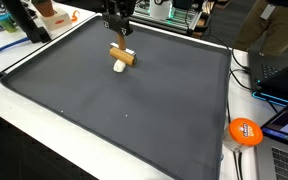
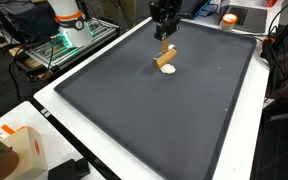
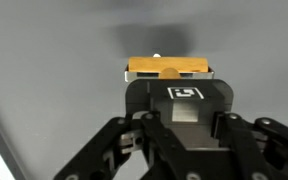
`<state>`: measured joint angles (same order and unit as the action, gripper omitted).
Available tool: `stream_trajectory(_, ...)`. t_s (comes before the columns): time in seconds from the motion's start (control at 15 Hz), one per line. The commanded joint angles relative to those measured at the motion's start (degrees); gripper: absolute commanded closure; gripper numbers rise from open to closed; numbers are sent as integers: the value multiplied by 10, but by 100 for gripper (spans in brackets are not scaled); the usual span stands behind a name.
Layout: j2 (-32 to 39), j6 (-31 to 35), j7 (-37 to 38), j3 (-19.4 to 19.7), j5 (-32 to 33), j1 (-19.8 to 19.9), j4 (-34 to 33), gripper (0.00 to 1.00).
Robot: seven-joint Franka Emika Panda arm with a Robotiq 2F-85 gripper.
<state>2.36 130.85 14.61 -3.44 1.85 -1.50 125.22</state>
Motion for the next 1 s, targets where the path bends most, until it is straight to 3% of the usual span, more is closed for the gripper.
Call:
stream_trajectory(0.0,12,25,3,14,0,1,0,78)
stream_trajectory(0.13,23,34,1,19,-4,2,-4,78)
stream_trajectory(0.93,74,-82,-54,17,-37,2,-52,78)
